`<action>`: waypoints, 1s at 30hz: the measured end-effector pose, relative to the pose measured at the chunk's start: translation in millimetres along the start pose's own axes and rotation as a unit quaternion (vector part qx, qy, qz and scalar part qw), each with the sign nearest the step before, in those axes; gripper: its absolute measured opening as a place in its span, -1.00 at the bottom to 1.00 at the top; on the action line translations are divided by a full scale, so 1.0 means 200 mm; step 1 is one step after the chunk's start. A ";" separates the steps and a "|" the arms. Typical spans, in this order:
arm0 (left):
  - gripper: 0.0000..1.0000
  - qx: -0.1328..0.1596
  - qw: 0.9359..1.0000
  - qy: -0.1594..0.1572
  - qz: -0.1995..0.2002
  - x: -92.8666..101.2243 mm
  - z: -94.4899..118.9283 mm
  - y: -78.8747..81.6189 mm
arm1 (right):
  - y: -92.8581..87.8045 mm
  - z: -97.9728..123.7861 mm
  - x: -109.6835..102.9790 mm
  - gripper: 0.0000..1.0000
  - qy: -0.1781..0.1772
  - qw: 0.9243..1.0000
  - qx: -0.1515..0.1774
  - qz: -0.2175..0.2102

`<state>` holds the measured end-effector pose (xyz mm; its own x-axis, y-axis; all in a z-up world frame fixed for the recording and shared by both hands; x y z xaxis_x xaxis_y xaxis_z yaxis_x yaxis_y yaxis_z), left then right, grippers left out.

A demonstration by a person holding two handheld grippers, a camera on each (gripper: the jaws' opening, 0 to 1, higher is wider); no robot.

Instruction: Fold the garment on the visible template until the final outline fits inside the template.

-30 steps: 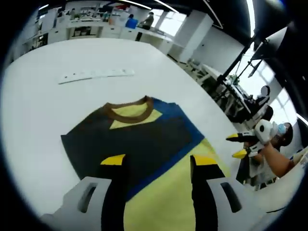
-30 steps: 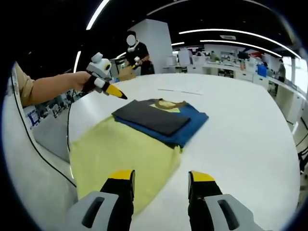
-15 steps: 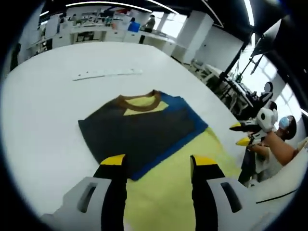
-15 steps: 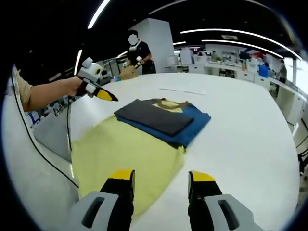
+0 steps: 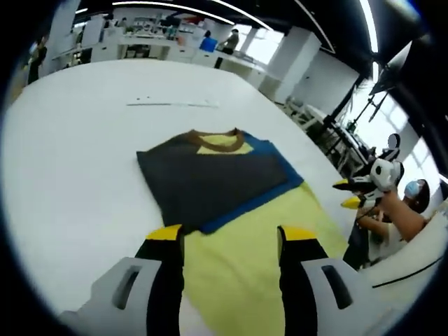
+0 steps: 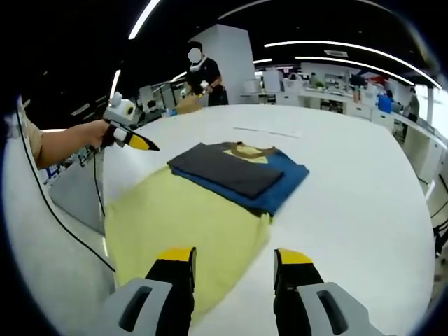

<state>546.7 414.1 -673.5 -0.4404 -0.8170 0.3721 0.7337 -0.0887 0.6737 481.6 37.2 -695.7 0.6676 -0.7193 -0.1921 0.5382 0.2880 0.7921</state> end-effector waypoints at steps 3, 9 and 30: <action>0.01 0.001 1.000 0.000 -0.001 0.00 0.01 -0.02 | 0.00 0.00 0.00 -0.18 0.001 1.000 -0.001 -0.001; 0.01 0.004 1.000 0.002 -0.002 -0.01 0.02 -0.09 | -0.03 -0.01 0.00 -0.19 -0.001 1.000 -0.010 -0.005; 0.01 -0.018 1.000 0.016 0.012 -0.08 0.12 -0.32 | -0.07 -0.01 -0.03 -0.19 -0.001 1.000 -0.024 -0.010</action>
<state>494.7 447.3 -707.9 -0.4055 -0.8370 0.3674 0.7629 -0.0885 0.6404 471.9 38.1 -706.9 0.6550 -0.7269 -0.2062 0.5758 0.3035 0.7591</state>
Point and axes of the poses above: the point that each gripper's makers call its tool centre point, and the gripper's own axes: z roughly backward along the fingers, x roughly to its right, y roughly out of its top, the point moved 6 cm from there along z, roughly backward along the fingers, and after that the axes turned 3 degrees about y, right-handed, at the moved point
